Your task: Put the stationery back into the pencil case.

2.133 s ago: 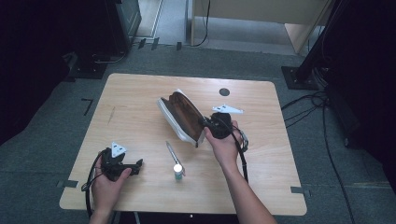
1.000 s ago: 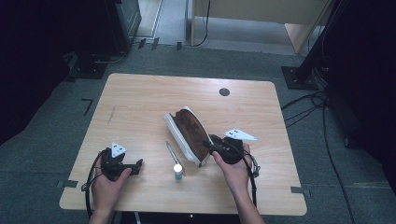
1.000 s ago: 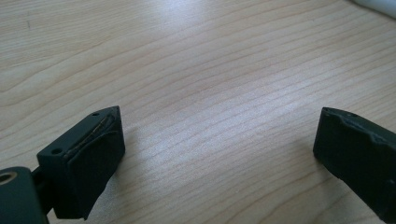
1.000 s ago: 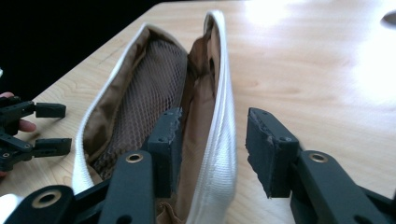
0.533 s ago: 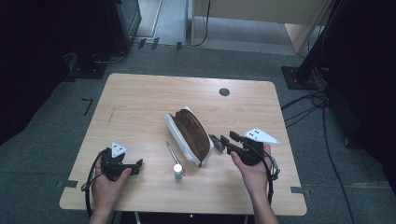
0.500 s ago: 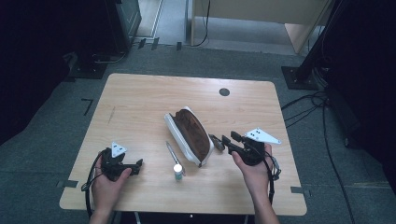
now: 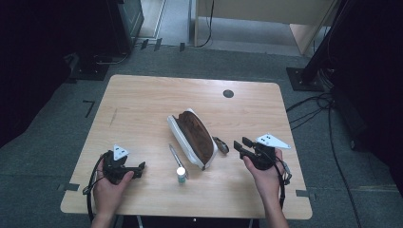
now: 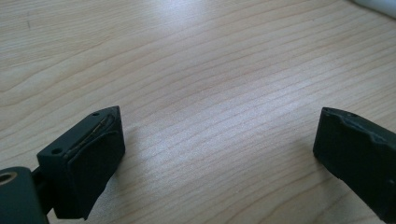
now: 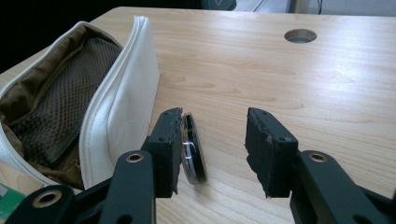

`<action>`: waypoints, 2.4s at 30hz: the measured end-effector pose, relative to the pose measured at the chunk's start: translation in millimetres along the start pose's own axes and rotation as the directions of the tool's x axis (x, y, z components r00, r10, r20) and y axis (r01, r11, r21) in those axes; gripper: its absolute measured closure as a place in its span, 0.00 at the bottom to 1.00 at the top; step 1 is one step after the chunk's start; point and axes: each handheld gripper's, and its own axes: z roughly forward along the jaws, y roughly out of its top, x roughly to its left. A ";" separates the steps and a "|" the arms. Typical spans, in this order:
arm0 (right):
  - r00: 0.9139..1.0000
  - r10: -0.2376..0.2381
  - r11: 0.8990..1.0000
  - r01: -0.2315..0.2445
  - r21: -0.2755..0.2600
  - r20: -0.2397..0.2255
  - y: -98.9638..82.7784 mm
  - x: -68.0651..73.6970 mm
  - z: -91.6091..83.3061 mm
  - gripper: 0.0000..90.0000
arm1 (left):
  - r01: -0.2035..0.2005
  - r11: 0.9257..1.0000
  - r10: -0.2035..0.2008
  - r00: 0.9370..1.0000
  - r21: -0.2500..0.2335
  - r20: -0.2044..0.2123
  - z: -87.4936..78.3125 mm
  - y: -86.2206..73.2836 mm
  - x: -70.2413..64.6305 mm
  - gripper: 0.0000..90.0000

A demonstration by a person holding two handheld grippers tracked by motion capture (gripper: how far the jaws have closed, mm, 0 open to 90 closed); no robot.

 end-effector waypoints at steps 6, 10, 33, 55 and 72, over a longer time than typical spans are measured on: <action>1.000 -0.004 1.000 0.004 0.022 -0.013 -3.9 1.1 8.6 0.63 | 0.000 1.000 0.000 1.000 0.000 0.000 0.0 0.0 0.0 0.02; 1.000 -0.019 0.999 0.020 0.042 -0.020 -5.8 2.4 15.4 0.64 | 0.000 1.000 0.000 1.000 0.000 0.000 0.0 0.0 0.0 0.02; 0.995 -0.095 0.983 0.098 0.158 -0.024 -17.5 8.4 56.7 0.71 | -0.001 1.000 0.001 1.000 0.000 0.001 0.0 0.0 -0.1 0.03; 0.996 -0.091 0.985 0.090 0.146 -0.001 -17.9 17.3 55.8 0.83 | -0.001 1.000 0.001 1.000 0.000 0.002 0.0 0.0 -0.2 0.02; 0.997 -0.068 0.996 0.067 0.060 0.021 4.8 23.8 30.1 0.83 | -0.001 1.000 0.001 1.000 0.000 0.002 0.0 0.0 -0.2 0.02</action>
